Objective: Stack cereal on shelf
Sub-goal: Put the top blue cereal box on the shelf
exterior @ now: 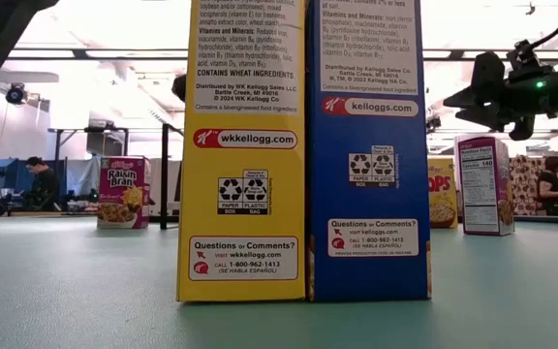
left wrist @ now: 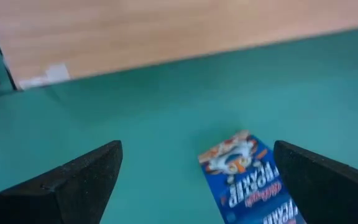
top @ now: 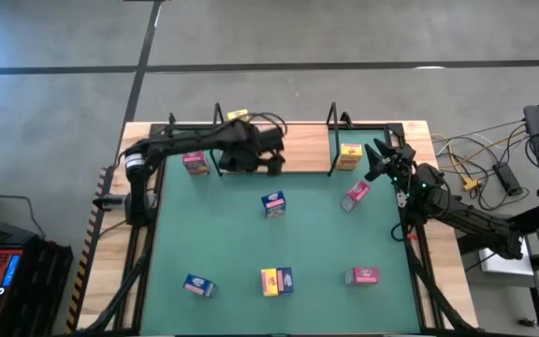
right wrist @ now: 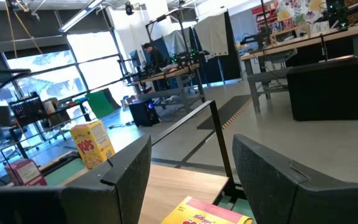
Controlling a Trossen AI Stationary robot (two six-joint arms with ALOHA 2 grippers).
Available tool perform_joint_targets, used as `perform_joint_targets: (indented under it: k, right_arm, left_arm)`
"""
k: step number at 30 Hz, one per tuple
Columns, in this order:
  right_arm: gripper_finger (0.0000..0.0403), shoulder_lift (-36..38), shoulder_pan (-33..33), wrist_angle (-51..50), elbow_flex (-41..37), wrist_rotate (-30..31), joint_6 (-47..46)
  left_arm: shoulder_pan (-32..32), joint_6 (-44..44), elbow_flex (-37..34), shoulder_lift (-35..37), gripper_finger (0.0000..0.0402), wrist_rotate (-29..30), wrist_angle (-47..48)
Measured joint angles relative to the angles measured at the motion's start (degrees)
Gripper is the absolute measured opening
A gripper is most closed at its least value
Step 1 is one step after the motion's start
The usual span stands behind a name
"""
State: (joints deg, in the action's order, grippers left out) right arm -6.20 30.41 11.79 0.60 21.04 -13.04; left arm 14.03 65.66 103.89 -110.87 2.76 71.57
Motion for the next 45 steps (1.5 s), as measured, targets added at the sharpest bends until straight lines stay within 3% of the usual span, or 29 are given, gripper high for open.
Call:
perform_joint_targets:
  k: [8,13,19,33,45]
  right_arm:
    - [0.0215,0.00,0.01,0.00,0.00,-0.01,0.00]
    - [0.0215,0.00,-0.01,0.00,0.00,0.00,0.00]
    - [0.0215,0.00,0.00,0.00,0.00,0.00,0.00]
    - [0.0215,-0.30,-0.01,0.02,-0.01,0.00,0.00]
    - [0.0215,-0.35,0.00,-0.01,-0.02,0.00,0.00]
  left_arm:
    - [-6.62,2.58,-2.72,0.00,0.0400,5.45,-5.65]
    - [-7.82,3.27,-4.18,-0.02,0.0400,6.33,-11.07]
    - [-8.49,10.15,-4.34,-0.76,0.0400,6.51,-11.77]
    - [-8.91,24.73,-4.31,-3.54,0.0400,-2.02,-12.93]
    - [-10.22,30.16,-4.31,-3.80,0.0395,-2.57,-13.30]
